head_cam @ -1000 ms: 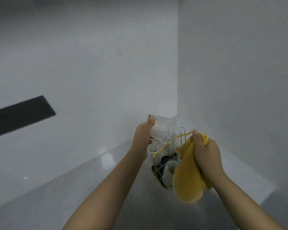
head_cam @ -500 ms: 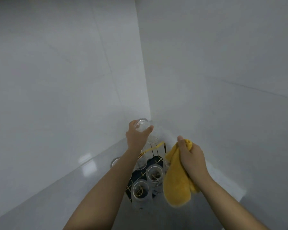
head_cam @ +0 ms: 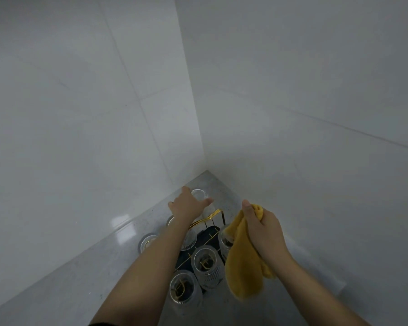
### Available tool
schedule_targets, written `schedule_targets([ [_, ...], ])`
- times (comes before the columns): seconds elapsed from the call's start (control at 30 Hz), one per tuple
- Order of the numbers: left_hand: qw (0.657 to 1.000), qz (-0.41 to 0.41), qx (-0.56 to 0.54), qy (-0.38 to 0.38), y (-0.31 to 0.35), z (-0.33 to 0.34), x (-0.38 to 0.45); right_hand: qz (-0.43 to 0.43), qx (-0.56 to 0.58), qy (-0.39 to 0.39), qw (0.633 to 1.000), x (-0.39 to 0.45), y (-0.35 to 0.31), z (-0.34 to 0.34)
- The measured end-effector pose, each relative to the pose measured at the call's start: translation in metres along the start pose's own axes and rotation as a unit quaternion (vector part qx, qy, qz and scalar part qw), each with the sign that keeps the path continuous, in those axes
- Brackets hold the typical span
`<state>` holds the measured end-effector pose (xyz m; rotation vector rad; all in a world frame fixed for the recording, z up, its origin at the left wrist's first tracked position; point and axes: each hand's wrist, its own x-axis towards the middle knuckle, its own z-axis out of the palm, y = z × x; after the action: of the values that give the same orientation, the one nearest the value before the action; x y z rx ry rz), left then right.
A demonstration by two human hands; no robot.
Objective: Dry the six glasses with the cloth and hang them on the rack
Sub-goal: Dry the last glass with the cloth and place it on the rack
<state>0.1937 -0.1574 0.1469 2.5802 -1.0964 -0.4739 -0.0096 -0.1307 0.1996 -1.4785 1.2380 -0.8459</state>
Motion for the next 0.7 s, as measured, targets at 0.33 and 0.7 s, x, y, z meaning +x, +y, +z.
schedule_targets([
  [0.33,0.997,-0.020,0.035,-0.063,0.000,0.014,0.009,0.013,-0.002,-0.007,1.000,0.010,0.009,0.000],
  [0.7,0.999,-0.010,-0.014,-0.043,-0.002,0.002,-0.002,0.007,0.024,-0.022,0.999,0.000,-0.003,0.007],
])
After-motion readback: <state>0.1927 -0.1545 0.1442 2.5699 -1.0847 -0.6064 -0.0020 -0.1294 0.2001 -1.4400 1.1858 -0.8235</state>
